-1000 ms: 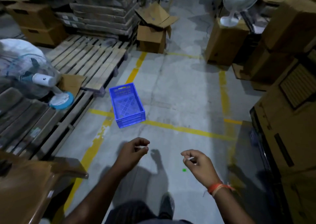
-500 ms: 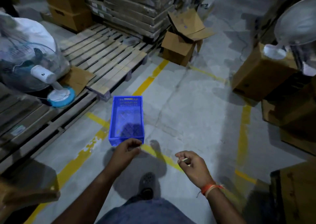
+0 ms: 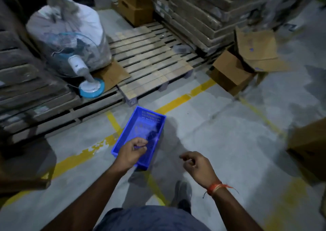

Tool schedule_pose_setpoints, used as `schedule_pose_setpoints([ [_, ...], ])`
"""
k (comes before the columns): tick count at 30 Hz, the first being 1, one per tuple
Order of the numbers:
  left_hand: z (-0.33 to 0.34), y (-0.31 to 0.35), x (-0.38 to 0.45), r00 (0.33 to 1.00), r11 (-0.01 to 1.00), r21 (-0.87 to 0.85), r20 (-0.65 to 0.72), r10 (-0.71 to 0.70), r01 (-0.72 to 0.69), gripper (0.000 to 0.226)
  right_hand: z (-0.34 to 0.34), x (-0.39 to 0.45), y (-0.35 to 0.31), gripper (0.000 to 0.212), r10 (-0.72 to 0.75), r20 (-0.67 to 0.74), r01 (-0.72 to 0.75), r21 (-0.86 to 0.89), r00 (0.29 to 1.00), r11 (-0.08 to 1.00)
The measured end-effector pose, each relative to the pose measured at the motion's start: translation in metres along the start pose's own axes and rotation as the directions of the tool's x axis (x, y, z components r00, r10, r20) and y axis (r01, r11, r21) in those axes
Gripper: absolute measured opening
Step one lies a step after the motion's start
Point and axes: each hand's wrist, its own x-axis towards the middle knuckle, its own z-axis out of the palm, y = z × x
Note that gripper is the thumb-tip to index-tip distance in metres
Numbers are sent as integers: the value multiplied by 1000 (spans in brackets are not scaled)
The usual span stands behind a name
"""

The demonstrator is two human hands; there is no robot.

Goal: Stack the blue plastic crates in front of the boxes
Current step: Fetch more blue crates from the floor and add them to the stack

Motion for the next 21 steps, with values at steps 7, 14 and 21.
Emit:
schedule_pose_setpoints([
  [7, 50, -1, 10, 936, 989, -103, -323, -136, 107, 17, -66, 126, 54, 32, -155, 223, 183, -113, 962, 977],
  [14, 63, -10, 18, 776, 966, -238, -589, -227, 101, 17, -57, 225, 51, 24, -295, 441, 360, -70, 848, 930],
  [21, 61, -20, 57, 751, 954, -210, -590, -297, 213, 23, -1, 294, 36, 30, -228, 545, 285, -20, 806, 958],
])
